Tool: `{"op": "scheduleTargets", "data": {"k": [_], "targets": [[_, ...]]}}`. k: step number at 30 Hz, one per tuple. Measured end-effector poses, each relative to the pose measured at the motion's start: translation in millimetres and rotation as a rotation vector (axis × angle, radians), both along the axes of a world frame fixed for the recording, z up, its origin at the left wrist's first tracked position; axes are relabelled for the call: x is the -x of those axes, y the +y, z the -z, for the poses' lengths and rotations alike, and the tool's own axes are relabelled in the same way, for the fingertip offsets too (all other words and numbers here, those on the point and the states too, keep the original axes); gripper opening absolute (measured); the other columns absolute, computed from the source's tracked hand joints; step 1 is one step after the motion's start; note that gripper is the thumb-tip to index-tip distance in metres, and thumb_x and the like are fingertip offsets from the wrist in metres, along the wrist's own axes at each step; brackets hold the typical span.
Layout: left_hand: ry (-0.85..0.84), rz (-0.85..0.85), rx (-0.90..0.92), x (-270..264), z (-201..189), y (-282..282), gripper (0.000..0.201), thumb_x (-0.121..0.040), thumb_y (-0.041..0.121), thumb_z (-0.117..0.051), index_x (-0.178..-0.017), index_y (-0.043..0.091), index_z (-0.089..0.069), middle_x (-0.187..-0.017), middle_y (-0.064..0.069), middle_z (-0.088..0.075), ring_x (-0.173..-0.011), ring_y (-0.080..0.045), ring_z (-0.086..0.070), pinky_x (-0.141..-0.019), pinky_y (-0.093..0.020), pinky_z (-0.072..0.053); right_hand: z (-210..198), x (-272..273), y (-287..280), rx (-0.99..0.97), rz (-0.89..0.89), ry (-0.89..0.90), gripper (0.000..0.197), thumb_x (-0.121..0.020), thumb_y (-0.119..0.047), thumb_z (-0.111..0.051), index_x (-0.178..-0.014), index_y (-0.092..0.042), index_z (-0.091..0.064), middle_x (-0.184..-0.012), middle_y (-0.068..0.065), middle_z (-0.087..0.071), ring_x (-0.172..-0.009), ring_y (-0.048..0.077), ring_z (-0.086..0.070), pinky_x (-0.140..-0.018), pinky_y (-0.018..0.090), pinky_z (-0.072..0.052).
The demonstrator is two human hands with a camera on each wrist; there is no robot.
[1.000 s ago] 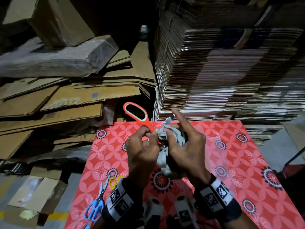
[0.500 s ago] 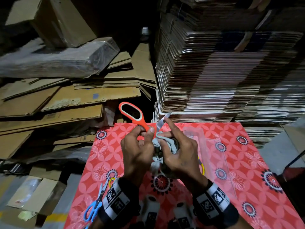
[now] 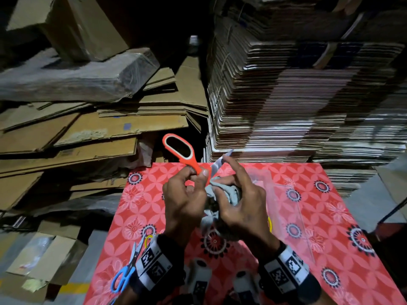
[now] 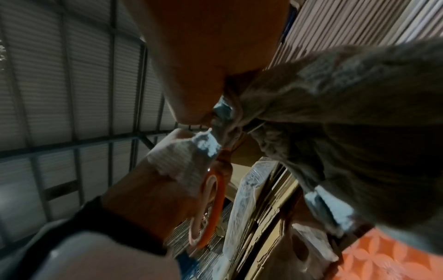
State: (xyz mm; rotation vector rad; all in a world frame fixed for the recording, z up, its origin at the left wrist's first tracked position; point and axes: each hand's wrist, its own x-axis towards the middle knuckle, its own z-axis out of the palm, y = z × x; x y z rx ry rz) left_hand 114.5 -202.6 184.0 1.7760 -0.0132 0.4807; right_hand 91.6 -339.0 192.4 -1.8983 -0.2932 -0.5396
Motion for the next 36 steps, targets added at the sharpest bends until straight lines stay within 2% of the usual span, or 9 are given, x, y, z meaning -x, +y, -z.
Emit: {"op": "scheduleTargets", "data": {"k": [3,9,14,19,23,26,31,34,36], "targets": [[0.002,0.025,0.040,4,2,-2,0.038,-0.097,0.040,-0.065,-0.073,0.013,-0.054,-0.058,-0.018,-0.050,-0.043,-0.041,-0.049,-0.038,-0.049,-0.043,-11,-5,-7,-0.036,0.033,-0.059,0.076,-0.085,0.002,-0.077,-0.152,-0.020,-0.049,-0.087,-0.013,-0.076,-0.085,0.004,-0.073,-0.082,0.018,-0.055],[-0.023,0.053,0.102,4,-5,-7,0.033,-0.098,0.036,-0.065,-0.077,0.011,-0.060,-0.059,-0.016,-0.052,-0.042,-0.037,-0.045,-0.038,-0.050,-0.040,-20,-10,-9,-0.104,0.116,-0.169,0.063,-0.086,0.001,-0.078,-0.142,-0.018,-0.054,-0.084,-0.009,-0.074,-0.086,0.011,-0.074,-0.083,0.027,-0.057],[0.045,0.073,0.215,1,-5,-4,0.037,-0.103,0.023,-0.066,-0.071,0.013,-0.051,-0.053,0.007,-0.046,-0.039,-0.020,-0.048,-0.043,-0.038,-0.041,-22,-15,-20,-0.238,0.169,-0.180,0.046,-0.084,-0.002,-0.083,-0.123,-0.018,-0.065,-0.097,-0.007,-0.076,-0.093,0.012,-0.075,-0.087,0.032,-0.059],[0.050,0.088,0.261,2,-3,-1,0.038,-0.105,0.016,-0.063,-0.069,0.015,-0.052,-0.055,0.004,-0.047,-0.038,-0.020,-0.045,-0.044,-0.033,-0.037,-30,-29,-49,-0.319,0.228,-0.172,0.017,-0.086,-0.006,-0.084,-0.096,-0.016,-0.074,-0.091,-0.003,-0.076,-0.085,0.012,-0.072,-0.083,0.041,-0.061],[0.074,0.093,0.261,2,-6,-5,0.034,-0.104,0.018,-0.064,-0.073,0.007,-0.054,-0.057,-0.003,-0.050,-0.039,-0.021,-0.049,-0.042,-0.029,-0.036,-39,-34,-50,-0.246,0.215,-0.212,0.007,-0.089,-0.013,-0.084,-0.094,-0.012,-0.079,-0.092,0.002,-0.078,-0.088,0.020,-0.075,-0.081,0.038,-0.058],[0.048,0.097,0.219,1,-8,-8,0.035,-0.104,0.021,-0.066,-0.073,0.006,-0.057,-0.053,-0.007,-0.050,-0.041,-0.017,-0.046,-0.045,-0.029,-0.035,-36,-34,-41,-0.067,0.142,-0.241,0.008,-0.088,-0.015,-0.083,-0.096,-0.014,-0.081,-0.096,-0.004,-0.078,-0.091,0.010,-0.073,-0.083,0.028,-0.055],[-0.024,0.076,0.082,-4,-11,-1,0.029,-0.098,0.035,-0.062,-0.074,0.019,-0.065,-0.061,-0.006,-0.059,-0.055,-0.013,-0.048,-0.052,-0.035,-0.038,-12,-17,-15,0.160,0.003,-0.283,0.010,-0.088,-0.004,-0.081,-0.096,-0.011,-0.082,-0.099,-0.004,-0.077,-0.096,0.005,-0.071,-0.085,0.020,-0.053],[-0.007,0.065,0.007,0,-8,1,0.037,-0.095,0.041,-0.061,-0.073,0.012,-0.062,-0.065,-0.013,-0.060,-0.058,-0.022,-0.050,-0.056,-0.047,-0.048,-9,-19,-17,0.193,-0.018,-0.279,0.015,-0.087,0.000,-0.081,-0.097,-0.011,-0.082,-0.095,-0.004,-0.077,-0.089,0.006,-0.071,-0.079,0.016,-0.051],[0.005,0.061,-0.022,4,-4,2,0.041,-0.093,0.044,-0.061,-0.072,0.008,-0.059,-0.065,-0.016,-0.057,-0.057,-0.019,-0.048,-0.056,-0.048,-0.047,-11,-27,-24,0.205,0.059,-0.282,0.022,-0.083,0.005,-0.080,-0.097,-0.012,-0.083,-0.092,-0.003,-0.076,-0.084,0.001,-0.068,-0.077,0.014,-0.049]]}}
